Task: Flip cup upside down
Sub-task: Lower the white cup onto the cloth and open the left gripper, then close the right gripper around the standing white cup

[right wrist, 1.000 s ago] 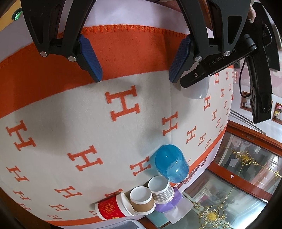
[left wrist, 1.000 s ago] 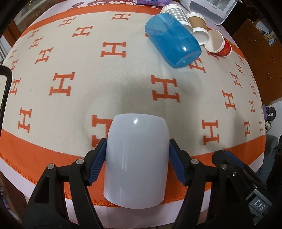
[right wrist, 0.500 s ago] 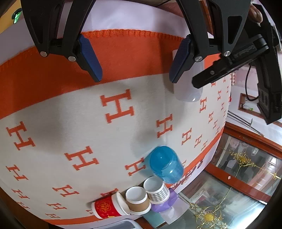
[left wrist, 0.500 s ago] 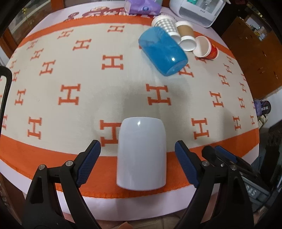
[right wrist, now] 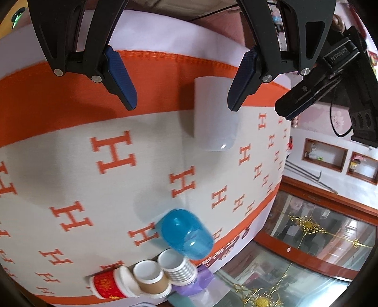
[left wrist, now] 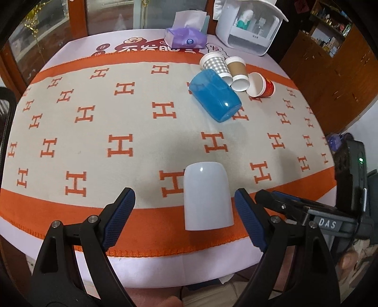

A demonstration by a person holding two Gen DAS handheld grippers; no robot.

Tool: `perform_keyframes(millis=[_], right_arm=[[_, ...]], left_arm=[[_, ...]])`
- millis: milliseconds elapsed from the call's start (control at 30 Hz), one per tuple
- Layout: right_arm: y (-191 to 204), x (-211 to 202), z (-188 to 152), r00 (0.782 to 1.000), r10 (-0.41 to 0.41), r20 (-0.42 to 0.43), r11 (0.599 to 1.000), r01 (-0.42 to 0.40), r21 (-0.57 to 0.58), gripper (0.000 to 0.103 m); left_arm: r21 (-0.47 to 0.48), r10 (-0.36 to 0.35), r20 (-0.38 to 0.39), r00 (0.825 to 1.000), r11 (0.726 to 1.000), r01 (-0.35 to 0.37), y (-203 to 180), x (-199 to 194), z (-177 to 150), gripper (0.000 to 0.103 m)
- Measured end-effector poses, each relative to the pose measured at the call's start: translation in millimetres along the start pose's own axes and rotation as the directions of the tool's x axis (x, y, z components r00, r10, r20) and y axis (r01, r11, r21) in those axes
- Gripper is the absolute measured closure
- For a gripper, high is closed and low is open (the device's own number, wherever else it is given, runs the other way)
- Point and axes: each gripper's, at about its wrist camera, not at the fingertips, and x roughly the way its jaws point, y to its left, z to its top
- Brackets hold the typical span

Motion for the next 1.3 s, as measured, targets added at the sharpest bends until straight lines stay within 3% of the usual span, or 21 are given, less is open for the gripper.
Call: perform_keyframes(millis=[133, 267, 533, 833, 967, 1200, 1300], right_arm=[[7, 7, 4, 0.999, 0.033, -0.033, 0.999, -0.033, -0.002, 0.023], [14, 18, 13, 0.996, 0.052, -0.067, 0.999, -0.052, -0.002, 0.023], [29, 49, 30, 0.99, 0.045, -0.133, 0.999, -0.048, -0.018, 0.023], [40, 86, 46, 0.977, 0.045, -0.209, 0.998, -0.054, -0.037, 0.023], [42, 97, 48, 0.967, 0.048, -0.249, 0.997, -0.06, -0.041, 0.037], [51, 102, 42, 0.966, 0.039, -0.257, 0.995, -0.06, -0.077, 0.04], [58, 93, 40, 0.978, 0.017, -0.209, 0.99, -0.045, -0.131, 0.04]], left_arm=[[-0.062, -0.049, -0.009, 0.999, 0.997, 0.049, 21, 2, -3, 0.019], [-0.107, -0.039, 0.015, 0.999, 0.993, 0.041, 37, 9, -8, 0.02], [-0.112, -0.011, 0.056, 0.998, 0.994, 0.017, 55, 30, -23, 0.02], [-0.15, -0.036, 0.022, 0.999, 0.988, 0.039, 73, 53, -29, 0.023], [-0.164, -0.047, 0.013, 0.999, 0.985, 0.048, 79, 59, -30, 0.023], [-0.177, -0.047, 0.003, 0.999, 0.983, 0.047, 86, 65, -30, 0.023], [-0.181, -0.04, 0.008, 0.999, 0.983, 0.04, 87, 66, -31, 0.023]])
